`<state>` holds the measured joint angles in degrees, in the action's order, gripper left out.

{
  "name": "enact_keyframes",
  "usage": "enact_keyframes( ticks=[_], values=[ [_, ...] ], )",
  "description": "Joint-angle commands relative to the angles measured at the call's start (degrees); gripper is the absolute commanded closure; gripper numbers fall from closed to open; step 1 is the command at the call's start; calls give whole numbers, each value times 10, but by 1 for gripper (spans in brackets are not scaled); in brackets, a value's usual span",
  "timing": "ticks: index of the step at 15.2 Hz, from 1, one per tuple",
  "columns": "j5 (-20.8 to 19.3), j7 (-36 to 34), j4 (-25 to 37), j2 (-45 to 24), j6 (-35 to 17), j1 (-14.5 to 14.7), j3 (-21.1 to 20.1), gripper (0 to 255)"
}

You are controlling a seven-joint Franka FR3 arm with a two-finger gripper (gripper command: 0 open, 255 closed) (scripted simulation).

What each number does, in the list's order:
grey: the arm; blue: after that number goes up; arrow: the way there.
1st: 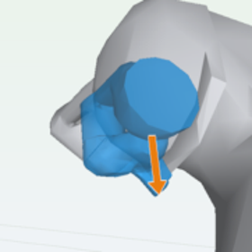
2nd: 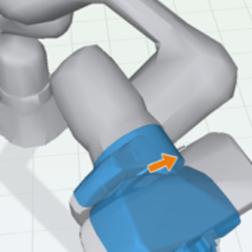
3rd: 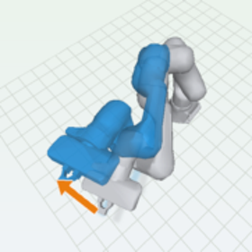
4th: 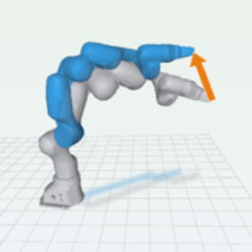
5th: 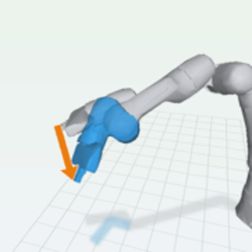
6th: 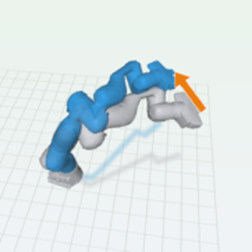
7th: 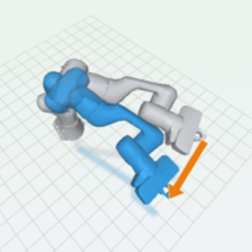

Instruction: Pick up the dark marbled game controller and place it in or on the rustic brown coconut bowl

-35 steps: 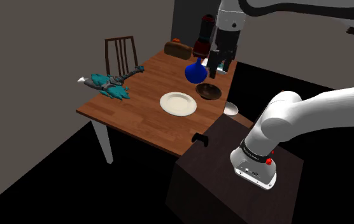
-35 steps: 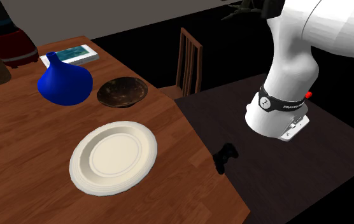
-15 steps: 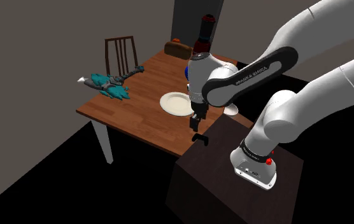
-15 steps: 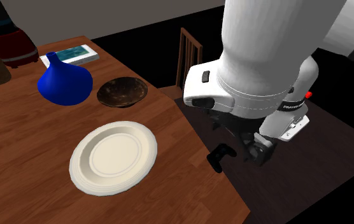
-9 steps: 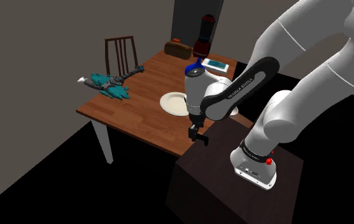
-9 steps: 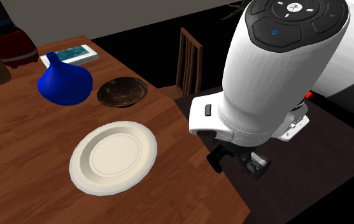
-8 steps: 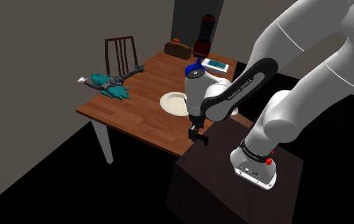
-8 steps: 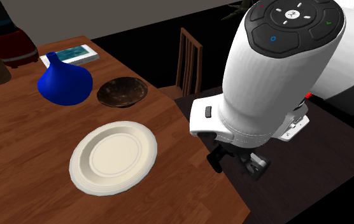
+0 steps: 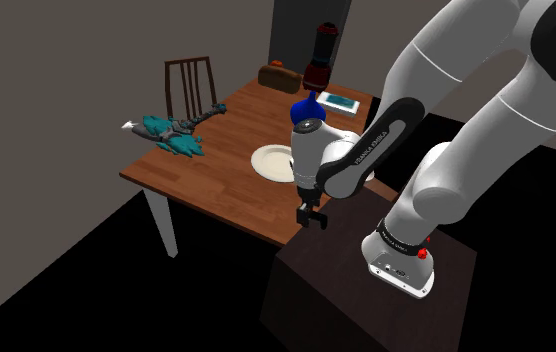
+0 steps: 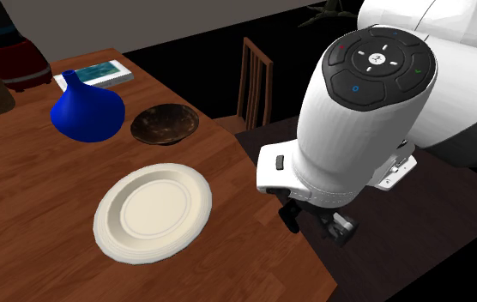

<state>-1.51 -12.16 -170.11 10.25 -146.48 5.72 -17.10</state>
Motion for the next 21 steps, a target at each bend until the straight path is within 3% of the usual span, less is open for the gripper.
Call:
enact_keyframes(
  ticks=[1, 3, 4, 13, 14, 17, 21],
  values=[
    [0, 0, 0, -1, -1, 0, 0, 0],
    [0, 0, 0, 0, 0, 0, 0, 0],
    [0, 0, 0, 0, 0, 0, 0, 255],
    [0, 0, 0, 0, 0, 0, 0, 255],
    [0, 0, 0, 0, 0, 0, 0, 0],
    [-88, 122, 170, -135, 176, -20, 13, 0],
    [-107, 110, 155, -158, 140, -22, 19, 0]
  ],
)
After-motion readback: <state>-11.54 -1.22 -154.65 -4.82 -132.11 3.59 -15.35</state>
